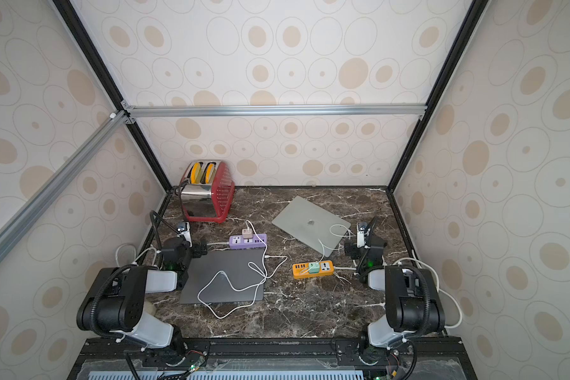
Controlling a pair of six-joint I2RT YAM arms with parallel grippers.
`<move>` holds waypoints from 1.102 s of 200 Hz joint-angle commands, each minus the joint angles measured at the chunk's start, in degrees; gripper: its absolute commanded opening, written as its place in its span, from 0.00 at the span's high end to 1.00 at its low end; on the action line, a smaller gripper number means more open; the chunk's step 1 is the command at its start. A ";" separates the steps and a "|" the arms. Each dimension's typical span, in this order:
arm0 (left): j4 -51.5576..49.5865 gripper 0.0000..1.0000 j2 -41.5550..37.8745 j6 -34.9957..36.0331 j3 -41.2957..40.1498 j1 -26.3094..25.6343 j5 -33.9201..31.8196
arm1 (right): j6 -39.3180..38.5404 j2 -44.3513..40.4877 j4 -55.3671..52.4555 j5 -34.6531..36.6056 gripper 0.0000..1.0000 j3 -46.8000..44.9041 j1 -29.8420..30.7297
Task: Unplug the laptop charger
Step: Remove the charging cable from the laptop.
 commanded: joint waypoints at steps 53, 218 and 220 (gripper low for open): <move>0.31 0.01 -0.49 0.74 1.34 0.35 0.66 | -0.50 0.29 0.41 0.25 0.00 0.22 0.32; -31.28 0.01 -15.54 -9.43 16.70 0.72 -3.90 | -3.28 -18.63 -37.51 5.74 0.09 16.09 0.15; -32.28 0.01 -15.98 -10.34 17.55 0.59 -3.60 | -3.26 -18.98 -37.92 5.83 0.09 16.45 0.17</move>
